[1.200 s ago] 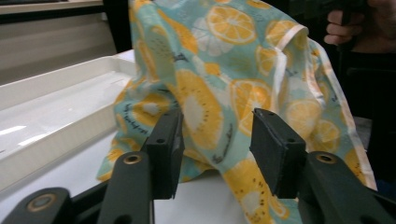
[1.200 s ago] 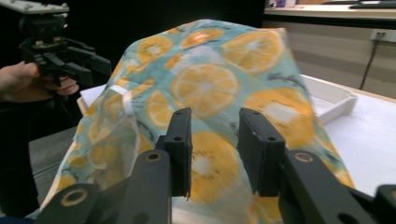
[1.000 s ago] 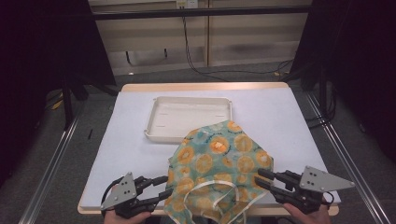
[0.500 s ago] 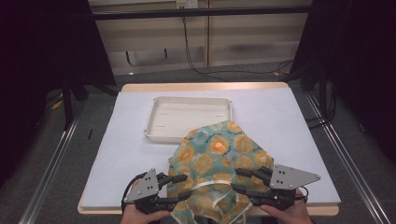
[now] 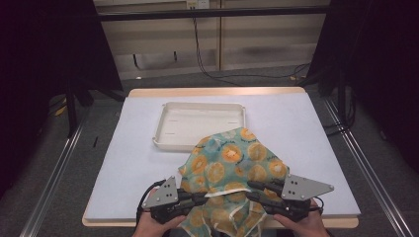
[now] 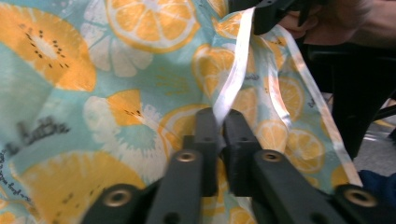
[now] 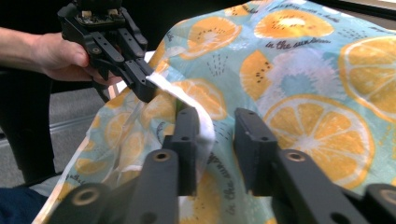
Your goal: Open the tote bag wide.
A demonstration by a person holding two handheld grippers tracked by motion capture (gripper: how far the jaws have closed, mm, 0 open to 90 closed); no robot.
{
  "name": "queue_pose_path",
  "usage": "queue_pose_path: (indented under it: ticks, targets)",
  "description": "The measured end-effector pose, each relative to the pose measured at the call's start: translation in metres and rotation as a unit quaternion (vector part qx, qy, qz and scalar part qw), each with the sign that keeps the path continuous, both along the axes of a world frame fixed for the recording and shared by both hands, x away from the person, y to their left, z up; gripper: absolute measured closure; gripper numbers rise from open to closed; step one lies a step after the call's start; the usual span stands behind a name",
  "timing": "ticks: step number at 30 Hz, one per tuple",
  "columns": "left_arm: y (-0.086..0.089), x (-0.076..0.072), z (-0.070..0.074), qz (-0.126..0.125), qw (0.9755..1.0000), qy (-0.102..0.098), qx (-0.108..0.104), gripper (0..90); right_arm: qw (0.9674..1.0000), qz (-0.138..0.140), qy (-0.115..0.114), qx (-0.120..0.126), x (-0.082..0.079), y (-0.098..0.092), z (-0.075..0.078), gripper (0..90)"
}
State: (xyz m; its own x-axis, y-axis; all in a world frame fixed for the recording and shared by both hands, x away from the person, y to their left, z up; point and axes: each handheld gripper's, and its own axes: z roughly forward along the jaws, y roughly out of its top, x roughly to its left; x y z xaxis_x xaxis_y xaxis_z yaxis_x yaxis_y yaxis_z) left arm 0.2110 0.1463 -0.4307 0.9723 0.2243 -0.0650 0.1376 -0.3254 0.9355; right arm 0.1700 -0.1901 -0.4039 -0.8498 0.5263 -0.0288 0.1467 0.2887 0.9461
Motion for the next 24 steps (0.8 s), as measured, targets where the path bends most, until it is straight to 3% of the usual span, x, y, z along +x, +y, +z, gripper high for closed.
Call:
queue_pose_path:
  ticks: [6,8,15,16,21,24]
  targets:
    - [0.005,-0.001,0.015,0.0,0.9999,0.001,-0.01,90.0,0.9997,0.01,0.007,0.019,0.001,-0.002,0.01,84.8]
    - [0.006,0.001,0.022,-0.003,0.9997,0.0,-0.024,90.0,0.9995,0.015,0.011,0.026,0.001,-0.003,0.014,88.1]
    - [0.007,0.011,0.04,0.014,0.9995,-0.006,-0.029,90.0,0.9987,0.013,0.021,0.044,0.013,-0.006,0.025,89.5]
    - [0.007,0.016,0.044,0.009,0.9991,-0.004,-0.042,90.0,0.9987,0.013,0.017,0.046,0.017,-0.006,0.03,89.6]
    - [0.004,0.024,0.049,0.017,0.9988,-0.01,-0.044,90.0,0.9983,0.005,0.01,0.057,0.028,-0.008,0.039,90.0]
    - [0.004,0.032,0.053,0.021,0.9977,-0.01,-0.063,89.8,0.9983,-0.002,0.004,0.058,0.039,-0.009,0.046,90.0]
